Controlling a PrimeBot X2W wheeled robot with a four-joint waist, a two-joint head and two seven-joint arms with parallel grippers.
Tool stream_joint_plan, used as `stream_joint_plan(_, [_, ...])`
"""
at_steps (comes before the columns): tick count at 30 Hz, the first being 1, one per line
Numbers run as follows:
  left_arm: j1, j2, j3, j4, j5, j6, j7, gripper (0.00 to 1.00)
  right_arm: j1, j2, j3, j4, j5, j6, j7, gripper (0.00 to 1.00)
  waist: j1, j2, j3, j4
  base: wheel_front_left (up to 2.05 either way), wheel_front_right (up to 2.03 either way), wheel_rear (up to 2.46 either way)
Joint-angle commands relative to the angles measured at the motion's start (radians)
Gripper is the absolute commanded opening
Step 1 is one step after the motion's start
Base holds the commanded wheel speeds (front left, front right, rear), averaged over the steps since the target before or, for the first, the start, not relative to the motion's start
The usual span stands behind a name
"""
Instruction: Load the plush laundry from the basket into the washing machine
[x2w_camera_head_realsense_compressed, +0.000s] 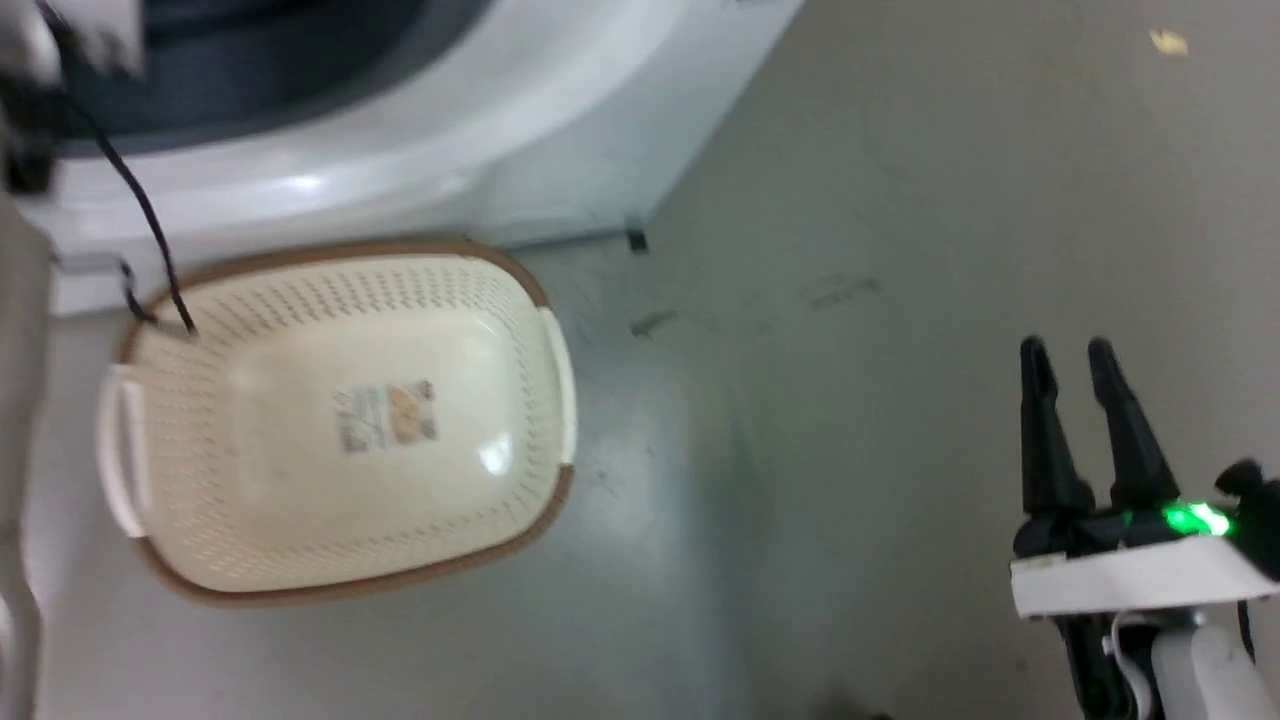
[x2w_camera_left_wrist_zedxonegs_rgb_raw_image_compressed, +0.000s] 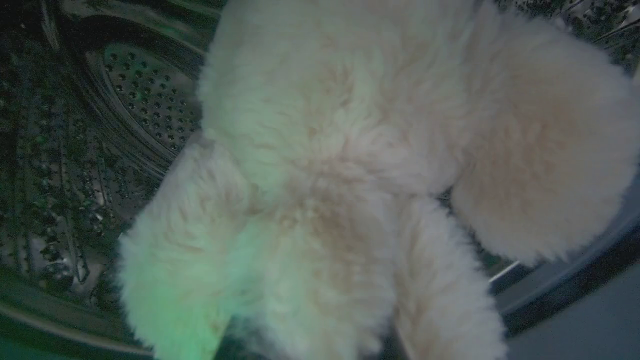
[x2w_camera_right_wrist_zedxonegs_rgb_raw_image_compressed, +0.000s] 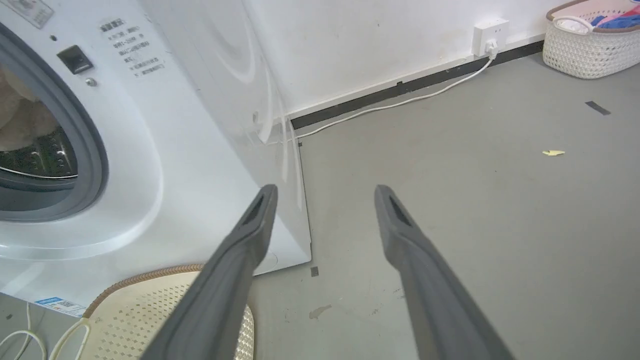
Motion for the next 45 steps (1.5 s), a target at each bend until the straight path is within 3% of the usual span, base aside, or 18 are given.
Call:
stream_joint_plan(1, [-0.074, 0.004, -0.008, 0.033, 0.014, -0.011, 0.018, 0.00, -0.034, -0.006, -0.002, 0.003, 0.010, 0.001, -0.004, 1.00, -0.0004, 0.0000, 0.108, -0.078, 0.00, 0.00, 0.00])
stream_joint_plan(10, [-0.328, -0.011, -0.022, 0.250, 0.044, 0.009, 0.079, 0.00, -0.103, 0.004, 0.030, 0.007, 0.043, 0.001, -0.004, 1.00, -0.0004, 0.0000, 0.200, -0.125, 0.00, 0.00, 0.00])
stream_joint_plan(18, [-0.379, 0.007, -0.049, 0.383, 0.069, 0.021, 0.072, 0.00, -0.115, 0.007, 0.037, 0.013, 0.051, 0.001, -0.004, 1.00, -0.0004, 0.0000, 0.205, -0.130, 0.00, 0.00, 0.00])
stream_joint_plan(19, [-0.376, 0.006, -0.049, 0.395, 0.066, 0.022, 0.064, 0.60, -0.114, 0.006, 0.036, 0.014, 0.049, 0.001, -0.004, 1.00, -0.0004, 0.0000, 0.200, -0.128, 0.00, 0.00, 0.00])
stream_joint_plan(20, [-0.371, 0.005, -0.052, 0.405, 0.066, 0.021, 0.053, 1.00, -0.113, 0.006, 0.033, 0.014, 0.046, 0.001, -0.004, 1.00, -0.0004, 0.0000, 0.194, -0.125, 0.00, 0.00, 0.00])
stream_joint_plan(29, [-0.248, -0.054, -0.015, 0.475, -0.027, 0.017, -0.149, 1.00, -0.071, -0.012, -0.016, 0.007, -0.001, 0.001, -0.004, 1.00, -0.0004, 0.0000, 0.042, -0.055, 0.00, 0.00, 0.00])
stream_joint_plan(34, [-0.084, -0.122, -0.001, 0.498, -0.101, -0.035, -0.302, 1.00, -0.006, -0.028, -0.036, -0.002, -0.053, 0.001, -0.004, 1.00, -0.0004, 0.0000, -0.118, 0.017, 0.00, 0.00, 0.00])
stream_joint_plan(36, [-0.008, -0.152, 0.007, 0.492, -0.141, -0.083, -0.351, 1.00, 0.023, -0.031, -0.043, -0.006, -0.073, 0.001, -0.004, 1.00, -0.0004, 0.0000, -0.182, 0.046, 0.00, 0.00, 0.00])
stream_joint_plan(39, [0.114, -0.169, 0.007, 0.455, -0.168, -0.120, -0.394, 1.00, 0.062, -0.033, -0.047, -0.012, -0.104, 0.001, -0.004, 1.00, -0.0004, 0.0000, -0.264, 0.088, 0.00, 0.00, 0.00])
stream_joint_plan(43, [0.265, -0.193, 0.023, 0.384, -0.201, -0.129, -0.409, 1.00, 0.106, -0.034, -0.044, -0.016, -0.142, 0.001, -0.004, 1.00, -0.0004, 0.0000, -0.355, 0.127, 0.00, 0.00, 0.00])
stream_joint_plan(45, [0.426, -0.229, 0.055, 0.246, -0.240, -0.135, -0.412, 1.00, 0.155, -0.029, -0.050, -0.018, -0.171, 0.001, -0.004, 1.00, -0.0004, 0.0000, -0.434, 0.171, 0.00, 0.00, 0.00])
